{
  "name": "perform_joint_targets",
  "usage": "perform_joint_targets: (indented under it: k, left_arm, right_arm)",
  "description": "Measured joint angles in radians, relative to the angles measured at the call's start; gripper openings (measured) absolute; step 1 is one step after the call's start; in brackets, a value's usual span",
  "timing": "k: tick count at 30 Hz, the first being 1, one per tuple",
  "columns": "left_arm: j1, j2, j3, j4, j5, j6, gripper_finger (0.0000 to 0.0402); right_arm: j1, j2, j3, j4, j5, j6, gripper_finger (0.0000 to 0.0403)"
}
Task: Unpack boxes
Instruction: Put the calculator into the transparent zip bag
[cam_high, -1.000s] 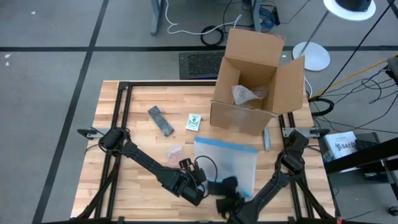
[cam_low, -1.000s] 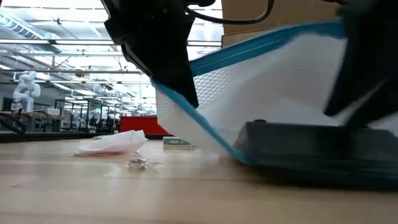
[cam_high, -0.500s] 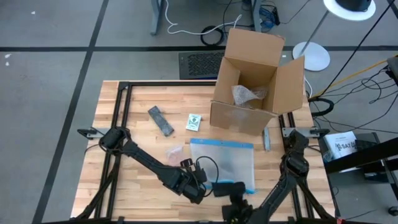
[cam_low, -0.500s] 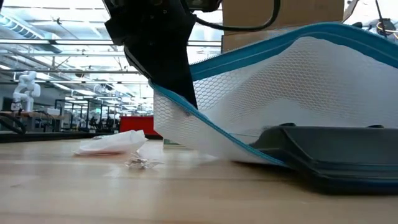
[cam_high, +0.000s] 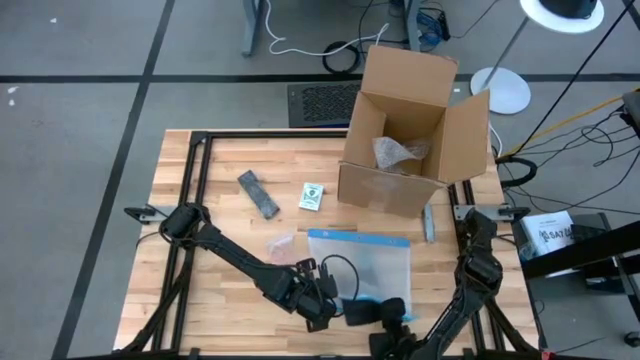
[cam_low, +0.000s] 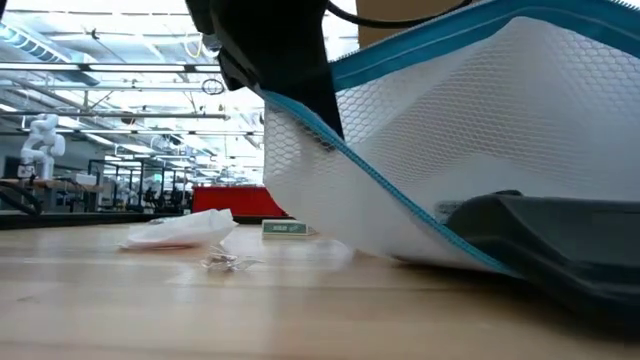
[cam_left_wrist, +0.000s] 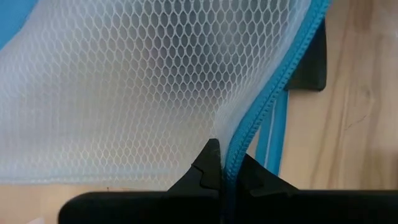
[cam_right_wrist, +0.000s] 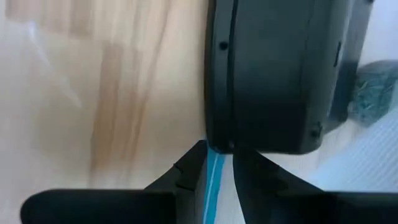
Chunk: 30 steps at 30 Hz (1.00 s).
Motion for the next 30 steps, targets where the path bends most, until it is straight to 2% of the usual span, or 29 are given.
perform_joint_targets:
  k: [9, 14, 30]
  left_arm:
    - [0.006, 0.0, 0.0, -0.002, 0.005, 0.001, 0.0]
    - [0.006, 0.0, 0.0, -0.001, 0.013, 0.002, 0.0]
    - [0.003, 0.0, 0.0, 0.003, 0.039, 0.002, 0.0]
  right_arm:
    - [0.036, 0.0, -0.012, -0.013, -0.075, 0.06, 0.0068]
    - [0.041, -0.001, -0.042, -0.022, -0.073, 0.104, 0.0068]
    - [-0.007, -0.009, -0.154, 0.053, -0.01, 0.087, 0.0068]
